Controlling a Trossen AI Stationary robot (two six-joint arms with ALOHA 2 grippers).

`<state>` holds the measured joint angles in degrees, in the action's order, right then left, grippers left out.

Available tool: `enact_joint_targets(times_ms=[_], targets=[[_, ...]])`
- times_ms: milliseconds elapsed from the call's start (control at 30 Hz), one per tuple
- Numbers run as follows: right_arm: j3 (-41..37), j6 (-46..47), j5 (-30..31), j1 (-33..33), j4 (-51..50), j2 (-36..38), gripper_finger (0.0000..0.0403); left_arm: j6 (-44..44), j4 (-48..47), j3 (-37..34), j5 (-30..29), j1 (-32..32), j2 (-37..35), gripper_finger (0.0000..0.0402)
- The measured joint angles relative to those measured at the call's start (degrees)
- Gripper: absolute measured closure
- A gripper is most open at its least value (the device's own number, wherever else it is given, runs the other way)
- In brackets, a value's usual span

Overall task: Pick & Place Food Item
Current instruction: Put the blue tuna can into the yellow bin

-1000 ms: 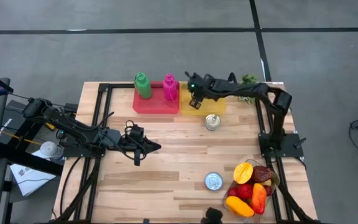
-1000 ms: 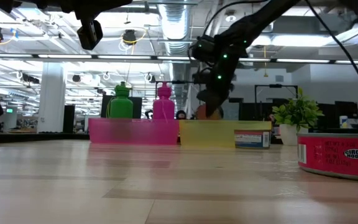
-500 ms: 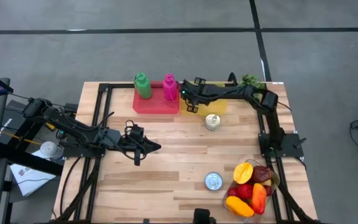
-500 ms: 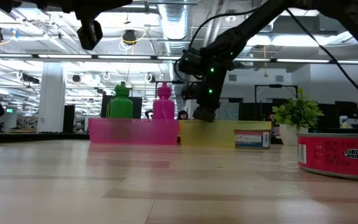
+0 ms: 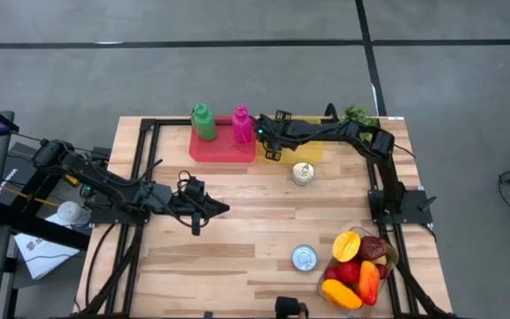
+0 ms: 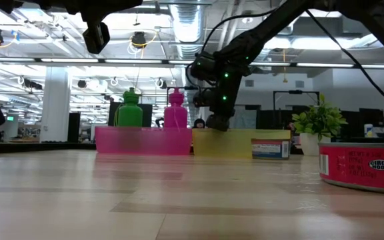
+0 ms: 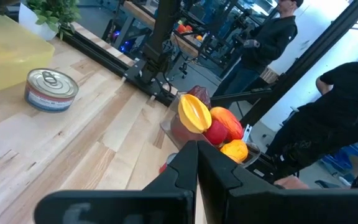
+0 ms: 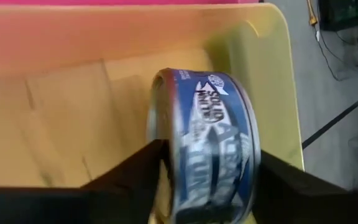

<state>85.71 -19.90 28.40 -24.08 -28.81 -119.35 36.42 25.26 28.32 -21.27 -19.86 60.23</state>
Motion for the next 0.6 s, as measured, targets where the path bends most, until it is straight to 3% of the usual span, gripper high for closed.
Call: enact_joint_targets(times_ms=[100,200,467,600], targets=[[0.0,1.3,0.0,0.0,0.0,0.1,0.0149,0.0,0.0,0.0,0.0,0.0,0.0,0.0401],[0.0,2.8,0.0,0.0,0.0,0.1,0.0122,-0.1,0.0,0.0,-0.2,0.0,0.0,0.0402],[4.7,3.6,-8.7,0.8,-7.0,0.2,0.0113,-0.1,0.0,0.0,-0.2,0.0,0.0,0.0401],[9.4,4.0,-10.0,1.7,-11.3,0.1,0.0112,-0.2,0.0,0.0,-0.2,0.0,0.0,0.0401]])
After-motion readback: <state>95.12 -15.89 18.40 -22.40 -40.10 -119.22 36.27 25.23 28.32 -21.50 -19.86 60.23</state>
